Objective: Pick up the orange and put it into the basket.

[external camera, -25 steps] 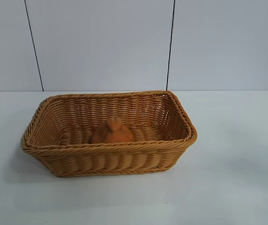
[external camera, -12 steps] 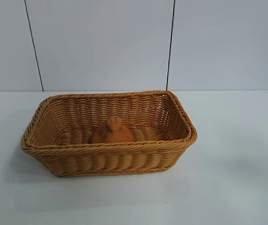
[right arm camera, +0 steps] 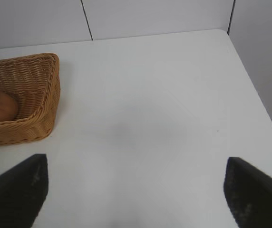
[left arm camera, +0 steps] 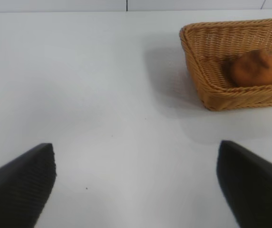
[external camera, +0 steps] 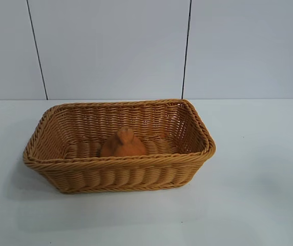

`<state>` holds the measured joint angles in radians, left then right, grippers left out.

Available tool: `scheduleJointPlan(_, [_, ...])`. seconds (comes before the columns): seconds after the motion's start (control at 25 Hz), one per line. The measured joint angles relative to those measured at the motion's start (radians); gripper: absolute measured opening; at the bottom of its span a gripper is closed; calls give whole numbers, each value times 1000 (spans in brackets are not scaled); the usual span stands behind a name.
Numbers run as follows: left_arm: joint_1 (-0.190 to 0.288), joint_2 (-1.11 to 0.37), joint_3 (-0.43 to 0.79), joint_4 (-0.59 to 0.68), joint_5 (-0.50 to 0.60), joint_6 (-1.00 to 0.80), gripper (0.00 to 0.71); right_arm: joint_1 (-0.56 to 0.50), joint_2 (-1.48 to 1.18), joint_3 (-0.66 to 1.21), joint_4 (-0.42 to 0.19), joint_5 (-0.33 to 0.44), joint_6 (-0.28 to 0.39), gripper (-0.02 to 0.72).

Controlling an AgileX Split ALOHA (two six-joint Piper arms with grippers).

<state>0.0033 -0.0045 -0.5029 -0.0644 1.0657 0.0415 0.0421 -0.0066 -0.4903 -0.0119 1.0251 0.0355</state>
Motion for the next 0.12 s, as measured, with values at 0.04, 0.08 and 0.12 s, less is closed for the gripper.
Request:
scheduleJointPlan(0.04, [0,0,0,0,0,0,655,0,0,0,0,0,0,694])
scheduleJointPlan(0.08, [0,0,0,0,0,0,655,0,0,0,0,0,0,694])
scheduleJointPlan(0.12, [0,0,0,0,0,0,655,0,0,0,0,0,0,694])
